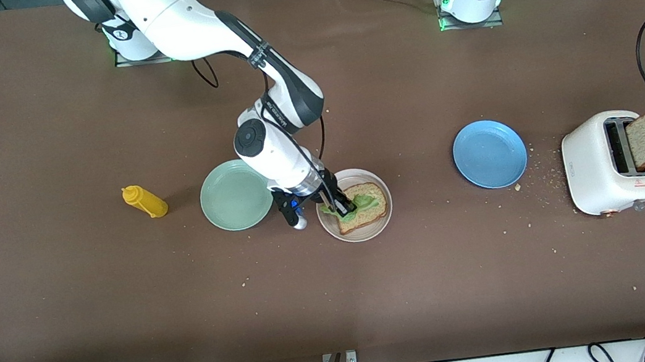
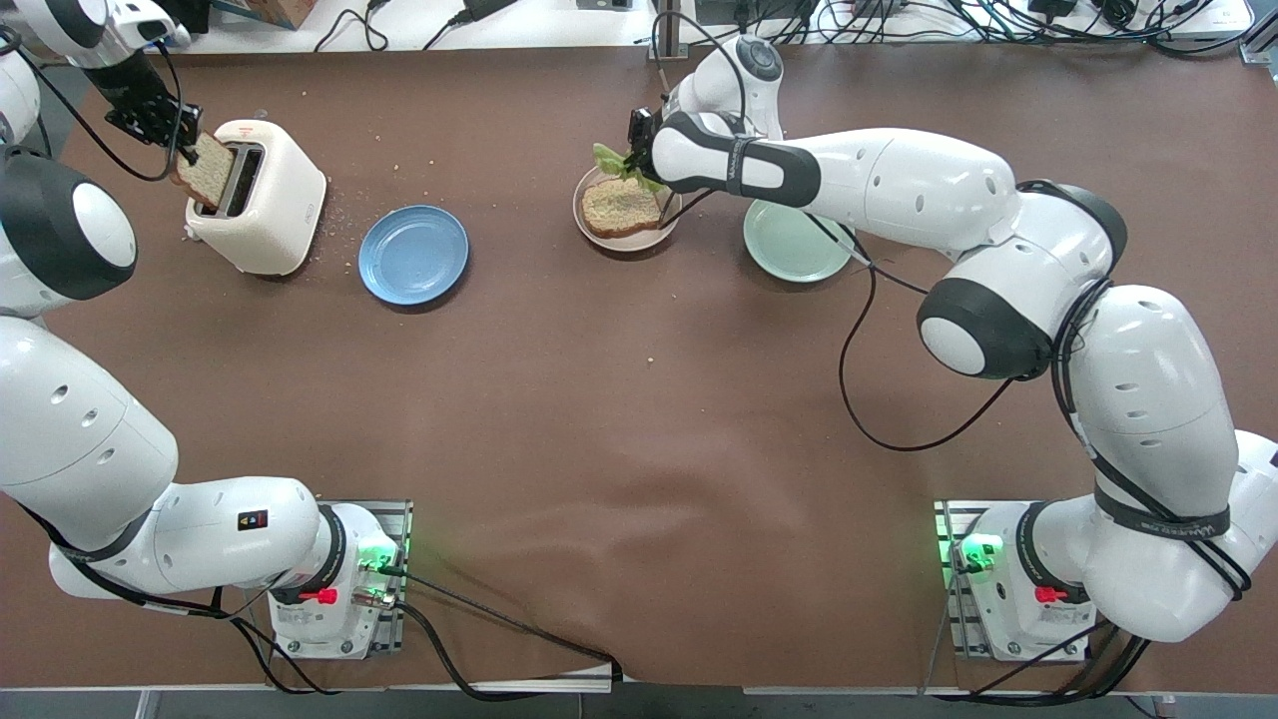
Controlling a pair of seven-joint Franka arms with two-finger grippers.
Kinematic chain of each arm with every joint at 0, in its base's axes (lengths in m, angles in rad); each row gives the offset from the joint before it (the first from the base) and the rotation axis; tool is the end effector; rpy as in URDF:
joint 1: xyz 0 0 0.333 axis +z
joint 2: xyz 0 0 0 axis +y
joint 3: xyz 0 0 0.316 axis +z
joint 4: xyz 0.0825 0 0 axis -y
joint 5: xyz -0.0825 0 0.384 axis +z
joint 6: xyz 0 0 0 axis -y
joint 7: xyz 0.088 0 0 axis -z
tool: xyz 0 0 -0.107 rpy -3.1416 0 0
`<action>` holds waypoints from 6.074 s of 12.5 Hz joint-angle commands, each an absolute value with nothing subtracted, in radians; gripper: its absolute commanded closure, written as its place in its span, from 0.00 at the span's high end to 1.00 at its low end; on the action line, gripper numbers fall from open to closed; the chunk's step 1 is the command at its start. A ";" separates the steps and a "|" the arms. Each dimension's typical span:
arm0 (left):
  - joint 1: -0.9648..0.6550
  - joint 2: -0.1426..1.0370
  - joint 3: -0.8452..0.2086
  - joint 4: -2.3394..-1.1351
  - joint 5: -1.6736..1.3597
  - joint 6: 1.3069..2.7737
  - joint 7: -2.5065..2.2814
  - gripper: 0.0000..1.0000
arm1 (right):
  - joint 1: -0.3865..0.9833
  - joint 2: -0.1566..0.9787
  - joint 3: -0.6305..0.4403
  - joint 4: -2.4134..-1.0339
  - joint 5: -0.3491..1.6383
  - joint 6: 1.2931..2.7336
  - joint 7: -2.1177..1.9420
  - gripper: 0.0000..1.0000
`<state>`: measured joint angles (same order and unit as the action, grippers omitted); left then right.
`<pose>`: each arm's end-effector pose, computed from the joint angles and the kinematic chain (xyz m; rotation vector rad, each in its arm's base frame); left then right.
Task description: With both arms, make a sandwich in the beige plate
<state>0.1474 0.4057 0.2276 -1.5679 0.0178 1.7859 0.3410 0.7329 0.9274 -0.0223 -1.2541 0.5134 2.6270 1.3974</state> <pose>0.6125 0.2237 0.4006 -3.0869 -0.0289 0.3159 0.6015 0.5092 0.2431 -2.2377 1.3212 0.0968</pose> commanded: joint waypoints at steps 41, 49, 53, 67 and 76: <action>-0.445 0.801 0.092 -1.312 -1.011 1.864 0.040 0.00 | 0.611 0.425 -0.486 -1.293 0.186 1.569 0.038 0.99; -0.437 0.861 0.095 -1.315 -0.991 1.879 0.060 0.77 | 0.611 0.425 -0.488 -1.298 0.186 1.581 0.014 0.99; -0.413 0.853 0.104 -1.318 -0.866 1.867 0.041 1.00 | 0.598 0.425 -0.483 -1.299 0.184 1.588 -0.018 0.99; -0.006 0.554 0.121 -1.302 -0.100 1.502 0.031 1.00 | 0.048 0.270 0.155 -1.512 -0.054 1.746 -0.003 0.99; -0.028 0.329 0.079 -1.355 0.065 1.411 0.015 1.00 | -0.003 0.265 0.225 -1.509 -0.133 1.730 0.026 0.99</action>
<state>-0.0044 0.4313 0.1190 -1.2865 -0.0541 1.3843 0.0430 0.0150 0.2970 0.2043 -1.4720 -0.1138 1.7196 0.0069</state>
